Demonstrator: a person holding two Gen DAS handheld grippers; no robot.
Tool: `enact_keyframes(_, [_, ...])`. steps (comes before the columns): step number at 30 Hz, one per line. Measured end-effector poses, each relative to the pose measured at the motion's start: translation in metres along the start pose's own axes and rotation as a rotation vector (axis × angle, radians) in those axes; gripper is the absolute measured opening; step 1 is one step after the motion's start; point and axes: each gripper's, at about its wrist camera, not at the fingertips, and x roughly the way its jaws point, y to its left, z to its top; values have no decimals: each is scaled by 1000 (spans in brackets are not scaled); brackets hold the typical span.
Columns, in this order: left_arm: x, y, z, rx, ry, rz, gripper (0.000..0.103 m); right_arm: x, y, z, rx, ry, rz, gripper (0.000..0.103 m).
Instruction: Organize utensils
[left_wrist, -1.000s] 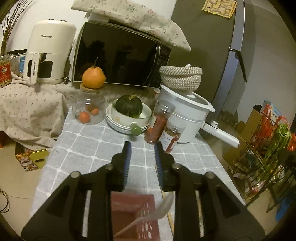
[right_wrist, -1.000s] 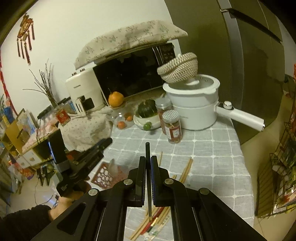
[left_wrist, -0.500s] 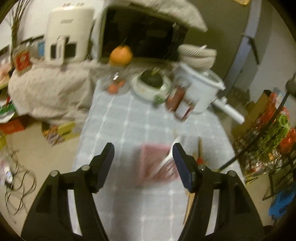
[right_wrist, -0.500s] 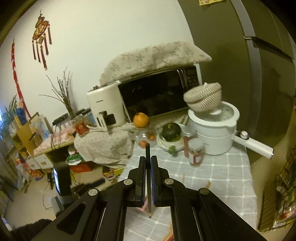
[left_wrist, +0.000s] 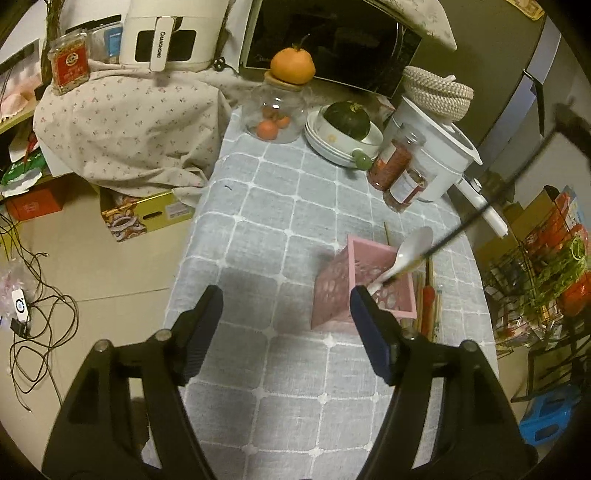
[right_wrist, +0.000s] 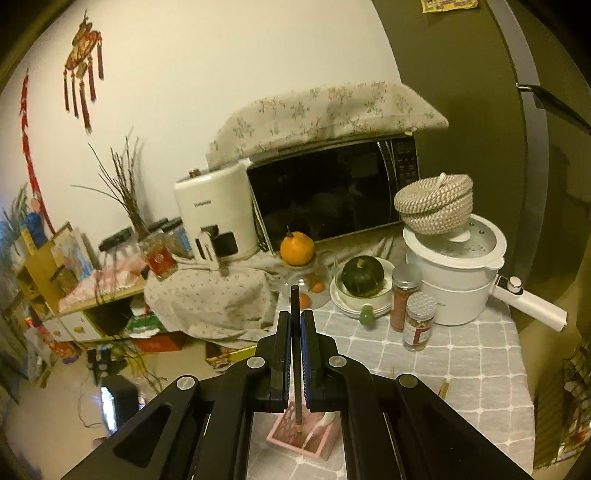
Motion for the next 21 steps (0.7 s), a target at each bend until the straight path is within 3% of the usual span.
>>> enact_keyframes(8, [1,2,2,-14,27,-25,73,62,-12,-22,74,109,-31,5])
enact_keyframes(18, [4,-7,0,20,31,-19,74,92,-31,-31,147,198,-15,7])
enact_keyframes(21, [6,-11,-1,35,30,-15,77,85,-33,-26,147,183,-10,23])
